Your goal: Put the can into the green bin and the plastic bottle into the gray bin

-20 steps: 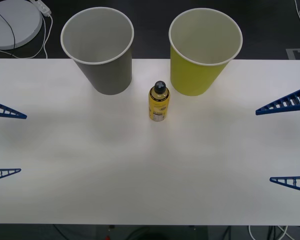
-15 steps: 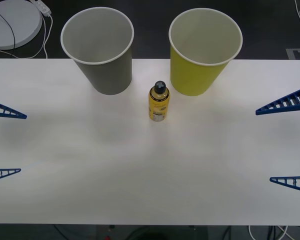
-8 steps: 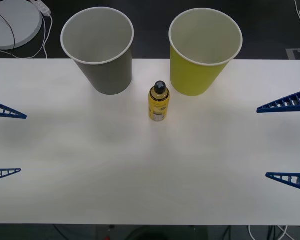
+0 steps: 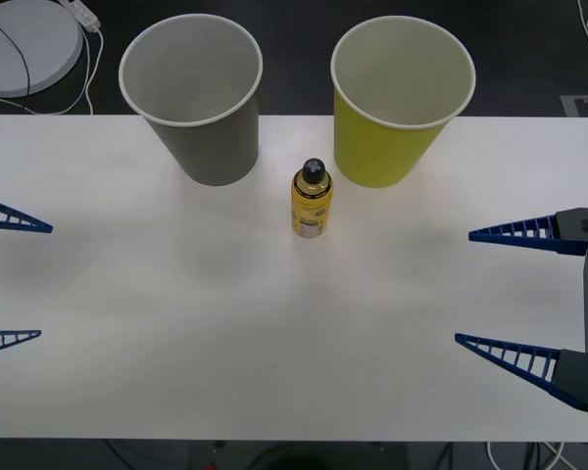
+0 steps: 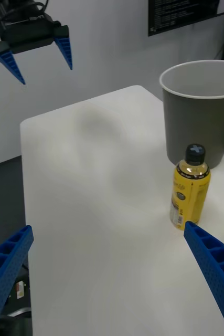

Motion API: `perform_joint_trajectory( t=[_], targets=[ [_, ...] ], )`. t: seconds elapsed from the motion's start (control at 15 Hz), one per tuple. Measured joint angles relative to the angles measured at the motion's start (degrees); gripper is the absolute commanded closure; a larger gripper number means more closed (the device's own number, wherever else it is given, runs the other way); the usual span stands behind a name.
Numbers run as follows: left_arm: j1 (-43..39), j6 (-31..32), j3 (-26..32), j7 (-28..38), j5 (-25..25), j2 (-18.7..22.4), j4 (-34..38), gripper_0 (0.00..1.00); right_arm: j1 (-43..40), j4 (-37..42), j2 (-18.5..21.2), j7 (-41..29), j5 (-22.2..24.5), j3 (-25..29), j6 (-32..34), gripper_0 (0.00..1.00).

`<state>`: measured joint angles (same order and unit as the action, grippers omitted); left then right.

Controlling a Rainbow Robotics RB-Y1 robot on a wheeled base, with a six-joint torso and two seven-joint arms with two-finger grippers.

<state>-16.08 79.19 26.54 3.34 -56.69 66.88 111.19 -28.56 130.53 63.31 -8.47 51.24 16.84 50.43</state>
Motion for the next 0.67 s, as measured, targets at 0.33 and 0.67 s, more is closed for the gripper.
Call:
perform_joint_trajectory(
  t=[0.33,0.67],
  targets=[
    [0.0,0.0,0.0,0.0,0.0,0.0,0.0,0.0,-1.5,-0.2,-3.5,1.8,4.9,-5.8,-8.1,0.0],
    [0.0,0.0,0.0,0.0,0.0,0.0,0.0,0.0,-2.0,-0.3,-4.9,5.3,7.3,-16.0,-21.8,0.0]
  ],
)
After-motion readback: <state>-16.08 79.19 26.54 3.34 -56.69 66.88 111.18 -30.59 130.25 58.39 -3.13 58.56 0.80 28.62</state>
